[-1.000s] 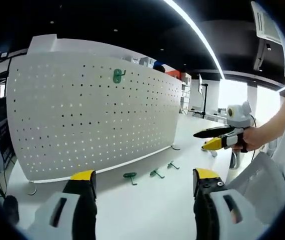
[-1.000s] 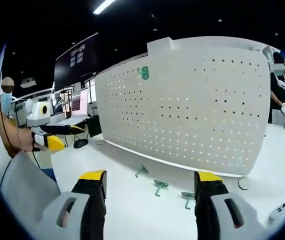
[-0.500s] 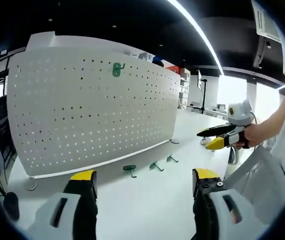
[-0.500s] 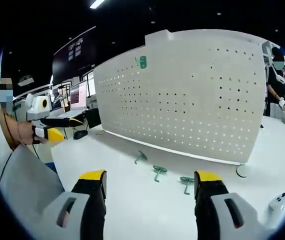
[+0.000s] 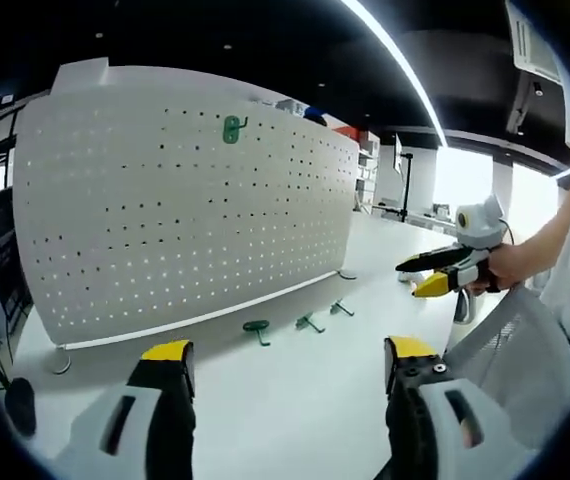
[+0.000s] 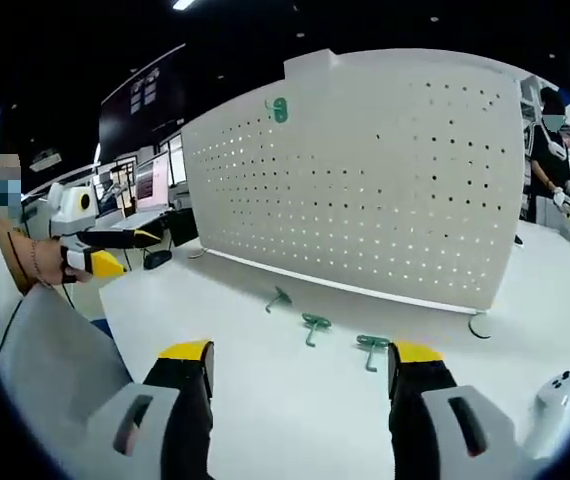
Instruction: Insert the hook assembly into the mounting plate slot until the hook locks in place.
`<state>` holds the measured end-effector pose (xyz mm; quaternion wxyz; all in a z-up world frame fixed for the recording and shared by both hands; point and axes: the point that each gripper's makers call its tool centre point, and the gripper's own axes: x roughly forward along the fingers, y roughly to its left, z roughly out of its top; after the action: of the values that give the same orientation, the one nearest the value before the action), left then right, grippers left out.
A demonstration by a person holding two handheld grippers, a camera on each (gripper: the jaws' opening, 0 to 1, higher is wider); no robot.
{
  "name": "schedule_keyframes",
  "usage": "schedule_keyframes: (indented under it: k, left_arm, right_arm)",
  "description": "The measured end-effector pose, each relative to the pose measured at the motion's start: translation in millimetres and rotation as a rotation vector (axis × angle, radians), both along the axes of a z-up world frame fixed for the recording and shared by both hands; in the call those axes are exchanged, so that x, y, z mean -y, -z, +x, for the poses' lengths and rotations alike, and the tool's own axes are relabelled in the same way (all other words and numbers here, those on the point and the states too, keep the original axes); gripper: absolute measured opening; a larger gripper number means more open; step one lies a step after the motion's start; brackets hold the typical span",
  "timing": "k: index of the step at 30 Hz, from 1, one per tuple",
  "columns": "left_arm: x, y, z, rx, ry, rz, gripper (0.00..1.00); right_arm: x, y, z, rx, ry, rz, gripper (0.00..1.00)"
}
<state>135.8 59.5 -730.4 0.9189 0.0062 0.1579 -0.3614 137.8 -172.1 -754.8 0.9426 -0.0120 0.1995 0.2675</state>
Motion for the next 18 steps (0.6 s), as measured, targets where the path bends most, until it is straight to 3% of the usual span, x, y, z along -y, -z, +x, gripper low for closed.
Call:
schedule_keyframes:
  k: [8,13,18]
  left_arm:
    - [8,-8.1,11.5,0.015,0.039,0.020,0.80]
    - [13,4.7,17.7,-0.030,0.128,0.105,0.81]
    - [19,10.8,23.0,-0.038,0.198,0.173,0.82]
  right_arm:
    - [-1,0.8,0,0.000,0.000,0.004,0.68]
    - [-2,1.1,-1,-0.002,-0.004,0.006,0.68]
    - [-3,3.1,-2,-0.010,-0.005,0.002,0.67]
